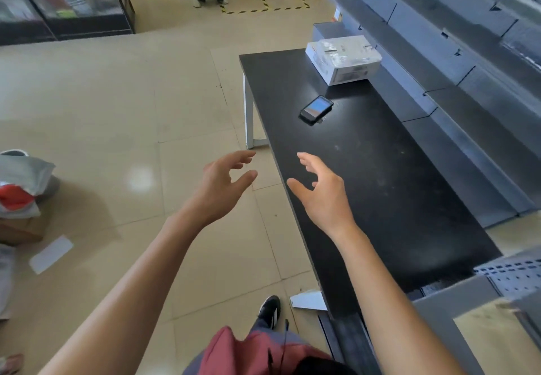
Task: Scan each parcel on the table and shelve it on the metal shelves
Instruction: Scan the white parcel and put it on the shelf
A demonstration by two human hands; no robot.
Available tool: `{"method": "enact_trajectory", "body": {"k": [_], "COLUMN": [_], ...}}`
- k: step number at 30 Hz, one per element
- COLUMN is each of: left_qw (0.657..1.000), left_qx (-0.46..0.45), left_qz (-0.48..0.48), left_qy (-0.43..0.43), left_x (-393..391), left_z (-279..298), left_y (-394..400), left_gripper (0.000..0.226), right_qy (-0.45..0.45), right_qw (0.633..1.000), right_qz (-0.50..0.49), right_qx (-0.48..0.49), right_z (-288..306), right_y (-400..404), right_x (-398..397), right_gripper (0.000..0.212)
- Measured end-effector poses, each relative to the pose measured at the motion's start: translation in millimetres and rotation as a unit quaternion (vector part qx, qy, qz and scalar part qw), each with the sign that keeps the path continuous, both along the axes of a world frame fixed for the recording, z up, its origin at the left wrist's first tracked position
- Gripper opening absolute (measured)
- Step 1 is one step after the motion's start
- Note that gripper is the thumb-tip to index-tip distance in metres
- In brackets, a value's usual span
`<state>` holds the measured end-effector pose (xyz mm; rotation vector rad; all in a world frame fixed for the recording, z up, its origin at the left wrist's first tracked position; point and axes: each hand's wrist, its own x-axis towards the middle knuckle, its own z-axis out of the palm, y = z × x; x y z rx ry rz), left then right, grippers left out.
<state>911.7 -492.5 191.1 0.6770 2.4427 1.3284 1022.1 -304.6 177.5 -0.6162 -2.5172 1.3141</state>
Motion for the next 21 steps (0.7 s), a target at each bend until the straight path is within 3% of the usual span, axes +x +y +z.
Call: {"method": "enact_trajectory", "body": {"k": [10, 21], "left_qw": [1.000, 0.995], "left_qx": [0.007, -0.004], "left_qz": [-0.004, -0.094], "left_qy": [-0.013, -0.022], "left_x": [-115.0, -296.4], "left_z": [-8.8, -34.1], "left_y": [45.9, 106.8], "left_gripper": [0.038, 0.034], "right_qy": [-0.009, -0.019], "right_qw": [1.000, 0.992], "right_qz": [-0.022, -0.127], "right_qx": [-0.002, -0.010], "right_z": [-5.9, -31.4], "right_y": [57.0, 98.4], "right_x": [-114.6, -255.6], "right_gripper": [0.056, 0.044]}}
